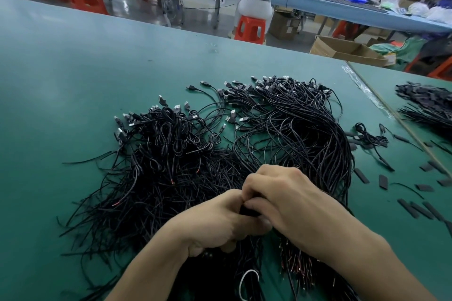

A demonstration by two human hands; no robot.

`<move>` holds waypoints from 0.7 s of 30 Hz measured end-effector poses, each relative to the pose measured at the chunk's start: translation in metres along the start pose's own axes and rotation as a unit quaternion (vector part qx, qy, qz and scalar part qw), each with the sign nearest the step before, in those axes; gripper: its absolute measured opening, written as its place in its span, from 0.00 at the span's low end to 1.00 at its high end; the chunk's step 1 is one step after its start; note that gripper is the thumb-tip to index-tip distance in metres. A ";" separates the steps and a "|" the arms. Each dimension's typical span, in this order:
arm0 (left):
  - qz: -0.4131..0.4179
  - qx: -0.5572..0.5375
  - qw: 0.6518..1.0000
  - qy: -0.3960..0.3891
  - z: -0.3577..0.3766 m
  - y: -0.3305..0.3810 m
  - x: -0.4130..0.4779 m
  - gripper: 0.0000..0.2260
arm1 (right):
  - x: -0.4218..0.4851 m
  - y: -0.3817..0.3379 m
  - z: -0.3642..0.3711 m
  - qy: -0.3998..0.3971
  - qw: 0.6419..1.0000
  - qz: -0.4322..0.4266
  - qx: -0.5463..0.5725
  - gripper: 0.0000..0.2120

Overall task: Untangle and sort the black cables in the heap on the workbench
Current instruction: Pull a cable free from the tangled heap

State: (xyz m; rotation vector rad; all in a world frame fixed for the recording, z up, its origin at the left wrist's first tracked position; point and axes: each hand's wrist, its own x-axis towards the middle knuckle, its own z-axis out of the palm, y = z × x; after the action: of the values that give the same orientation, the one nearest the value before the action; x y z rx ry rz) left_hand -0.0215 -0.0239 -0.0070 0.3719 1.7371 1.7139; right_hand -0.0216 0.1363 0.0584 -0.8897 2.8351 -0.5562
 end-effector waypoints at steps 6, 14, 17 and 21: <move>0.004 -0.005 1.000 0.021 0.000 -0.001 0.000 0.04 | 0.002 -0.004 -0.001 -0.016 0.998 -0.041 -0.035 0.05; -0.026 -0.079 0.996 0.036 0.000 0.001 0.003 0.07 | 0.004 0.000 0.001 0.024 0.997 -0.072 -0.014 0.08; -0.038 -0.271 0.961 0.036 -0.001 0.004 0.010 0.06 | 0.007 0.004 0.003 0.076 0.994 -0.077 -0.011 0.10; 0.059 -0.367 0.923 0.097 0.001 0.007 0.009 0.09 | 0.007 0.003 0.017 0.193 0.978 -0.034 0.072 0.12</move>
State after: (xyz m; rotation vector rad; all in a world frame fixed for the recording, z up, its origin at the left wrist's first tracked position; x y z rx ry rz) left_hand -0.0291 -0.0163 -0.0028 -0.0382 1.0760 2.3971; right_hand -0.0251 0.1297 0.0419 -0.9434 3.0510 -1.0331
